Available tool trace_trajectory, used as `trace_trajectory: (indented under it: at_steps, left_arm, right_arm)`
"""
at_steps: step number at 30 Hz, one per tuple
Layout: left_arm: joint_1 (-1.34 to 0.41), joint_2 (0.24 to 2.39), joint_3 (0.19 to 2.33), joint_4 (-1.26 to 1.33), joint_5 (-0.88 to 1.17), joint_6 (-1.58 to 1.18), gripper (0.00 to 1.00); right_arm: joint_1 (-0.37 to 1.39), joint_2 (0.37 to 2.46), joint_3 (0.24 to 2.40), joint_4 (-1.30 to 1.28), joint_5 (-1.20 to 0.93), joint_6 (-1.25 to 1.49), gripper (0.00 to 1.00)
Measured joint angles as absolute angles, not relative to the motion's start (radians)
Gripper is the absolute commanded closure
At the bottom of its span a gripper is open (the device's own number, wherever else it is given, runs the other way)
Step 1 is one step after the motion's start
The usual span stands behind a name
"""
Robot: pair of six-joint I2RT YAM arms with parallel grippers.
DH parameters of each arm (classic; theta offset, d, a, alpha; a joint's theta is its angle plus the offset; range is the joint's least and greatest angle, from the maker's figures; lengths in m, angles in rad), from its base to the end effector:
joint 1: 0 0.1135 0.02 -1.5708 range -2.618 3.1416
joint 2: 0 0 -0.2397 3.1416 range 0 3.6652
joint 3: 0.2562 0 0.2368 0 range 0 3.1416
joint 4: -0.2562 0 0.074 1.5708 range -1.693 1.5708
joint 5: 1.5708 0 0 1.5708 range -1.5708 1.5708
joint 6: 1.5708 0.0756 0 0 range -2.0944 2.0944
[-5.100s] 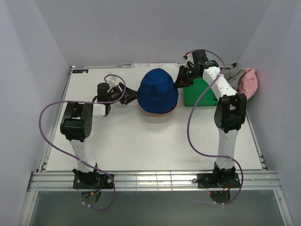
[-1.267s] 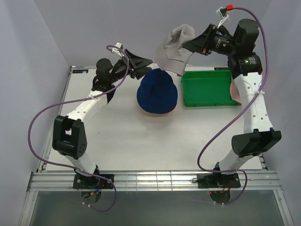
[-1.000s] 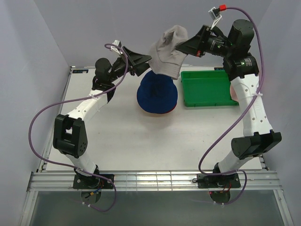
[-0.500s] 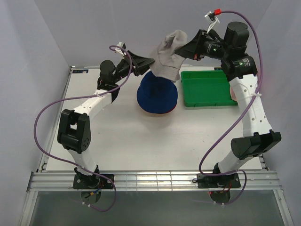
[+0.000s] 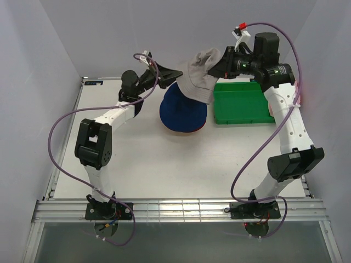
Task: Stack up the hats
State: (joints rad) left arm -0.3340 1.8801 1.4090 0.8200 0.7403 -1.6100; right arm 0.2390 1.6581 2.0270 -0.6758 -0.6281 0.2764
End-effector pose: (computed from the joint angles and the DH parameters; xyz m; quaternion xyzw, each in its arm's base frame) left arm 0.4049 -0.1945 0.3357 -0.0805 0.6061 -0.7477 0.2590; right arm 0.3410 0.1288 0.4500 -0.1681 0.7707 0.3842 0.4798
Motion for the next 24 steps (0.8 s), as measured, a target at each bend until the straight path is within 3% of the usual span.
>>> trace_trajectory:
  at_steps: [24]
  left_arm:
    - [-0.207, 2.006, 1.309, 1.087, 0.901, -1.729, 1.0]
  right_arm:
    - [0.388, 1.781, 2.073, -0.791, -0.422, 0.167, 0.86]
